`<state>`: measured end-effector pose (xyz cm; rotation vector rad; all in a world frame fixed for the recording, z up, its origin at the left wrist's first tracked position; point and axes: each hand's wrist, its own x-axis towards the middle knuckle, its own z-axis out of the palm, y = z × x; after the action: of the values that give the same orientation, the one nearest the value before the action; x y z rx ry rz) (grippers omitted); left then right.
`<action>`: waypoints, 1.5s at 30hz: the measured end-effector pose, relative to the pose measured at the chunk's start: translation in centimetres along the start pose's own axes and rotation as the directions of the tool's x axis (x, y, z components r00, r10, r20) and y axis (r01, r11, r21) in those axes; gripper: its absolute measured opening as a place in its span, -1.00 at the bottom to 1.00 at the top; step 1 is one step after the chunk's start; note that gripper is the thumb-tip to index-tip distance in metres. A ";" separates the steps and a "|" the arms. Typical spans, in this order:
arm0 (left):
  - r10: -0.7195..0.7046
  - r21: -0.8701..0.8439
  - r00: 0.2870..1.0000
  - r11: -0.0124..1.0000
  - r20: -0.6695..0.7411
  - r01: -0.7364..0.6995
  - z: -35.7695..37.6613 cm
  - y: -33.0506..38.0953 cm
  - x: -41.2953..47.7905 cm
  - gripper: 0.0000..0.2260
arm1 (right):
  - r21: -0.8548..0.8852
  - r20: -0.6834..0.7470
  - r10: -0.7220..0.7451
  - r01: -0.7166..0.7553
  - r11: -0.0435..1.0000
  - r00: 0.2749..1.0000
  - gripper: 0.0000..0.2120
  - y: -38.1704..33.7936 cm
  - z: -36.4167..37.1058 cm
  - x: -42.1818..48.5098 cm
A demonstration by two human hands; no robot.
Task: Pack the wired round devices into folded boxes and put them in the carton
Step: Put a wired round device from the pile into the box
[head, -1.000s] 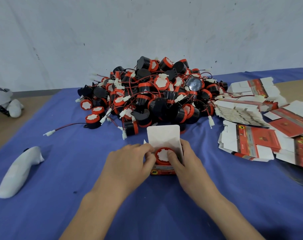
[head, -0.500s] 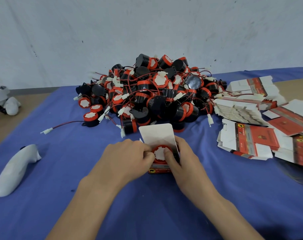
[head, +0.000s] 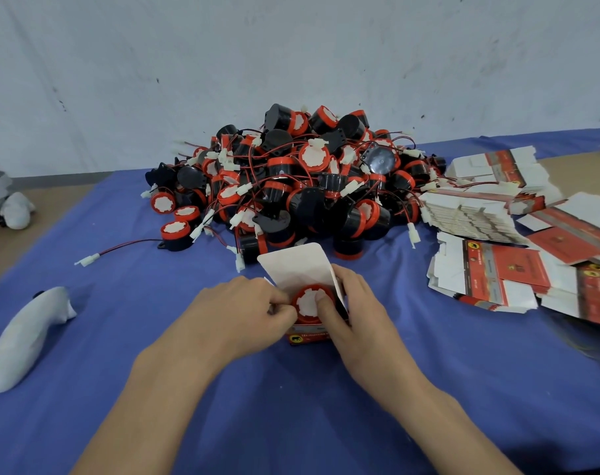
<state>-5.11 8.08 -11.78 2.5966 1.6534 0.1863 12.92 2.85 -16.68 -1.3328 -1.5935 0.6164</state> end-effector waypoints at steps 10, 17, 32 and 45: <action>-0.041 -0.040 0.995 0.998 0.095 0.045 -0.1 0.0 0.1 -0.73 | -0.014 0.022 -0.038 0.038 0.999 0.999 -0.73 -0.1 0.1 -0.1; -0.097 -0.065 0.986 0.992 0.135 0.107 0.0 0.3 0.2 -0.61 | -0.063 0.044 -0.088 0.091 0.994 0.995 -0.69 -0.3 0.3 -0.2; 0.003 -0.534 0.996 0.844 -0.089 -0.050 -1.3 -0.4 -2.5 -0.75 | 0.233 -0.004 0.059 -0.057 0.971 0.998 -0.76 -0.3 0.0 0.0; -0.102 -0.768 0.951 0.618 -0.291 -0.169 -1.1 -0.3 -3.9 -0.70 | 0.446 -0.008 0.107 -0.092 0.890 0.994 -0.76 -0.7 -0.9 0.4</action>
<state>-7.11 4.66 -10.97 1.9389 1.1550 1.1059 13.41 2.86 -15.62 -1.0729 -1.2612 0.9549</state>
